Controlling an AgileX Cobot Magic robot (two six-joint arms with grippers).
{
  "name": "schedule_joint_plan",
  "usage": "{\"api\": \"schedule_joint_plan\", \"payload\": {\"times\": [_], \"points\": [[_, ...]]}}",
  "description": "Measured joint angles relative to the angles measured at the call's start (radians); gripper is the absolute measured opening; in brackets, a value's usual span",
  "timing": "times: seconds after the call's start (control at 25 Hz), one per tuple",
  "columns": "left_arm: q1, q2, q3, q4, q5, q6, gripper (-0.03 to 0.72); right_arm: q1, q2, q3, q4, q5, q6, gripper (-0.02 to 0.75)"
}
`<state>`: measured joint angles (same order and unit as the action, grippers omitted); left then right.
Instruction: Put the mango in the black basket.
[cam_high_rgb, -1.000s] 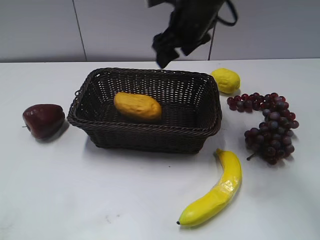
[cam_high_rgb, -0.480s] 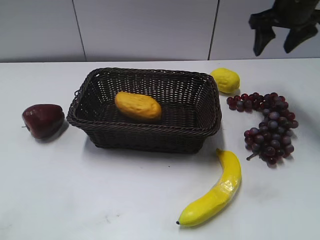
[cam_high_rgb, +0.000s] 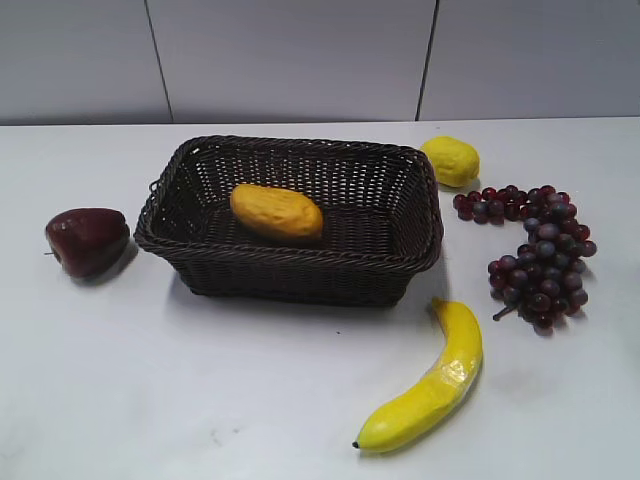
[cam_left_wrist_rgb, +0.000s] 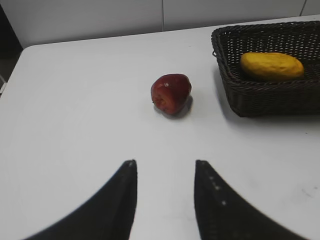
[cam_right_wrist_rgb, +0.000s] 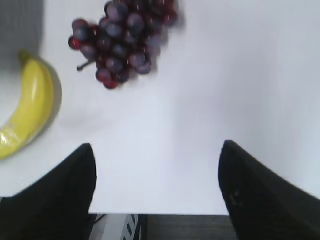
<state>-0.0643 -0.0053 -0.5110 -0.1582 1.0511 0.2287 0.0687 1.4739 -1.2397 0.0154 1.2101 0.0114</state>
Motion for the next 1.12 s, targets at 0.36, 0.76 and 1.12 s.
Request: {"api": "schedule_joint_plan", "payload": {"times": [0.36,0.76,1.12], "points": [[0.0,0.0,0.0,0.0,0.0,0.0,0.297,0.0,-0.479,0.412,0.001,-0.07,0.0,0.577],[0.0,0.0,0.0,0.0,-0.001,0.0,0.297,0.0,-0.831,0.699,0.001,-0.13,0.0,0.577],[0.0,0.0,0.0,0.0,-0.001,0.0,0.297,0.0,-1.067,0.734,0.001,-0.155,0.0,0.577]]}}
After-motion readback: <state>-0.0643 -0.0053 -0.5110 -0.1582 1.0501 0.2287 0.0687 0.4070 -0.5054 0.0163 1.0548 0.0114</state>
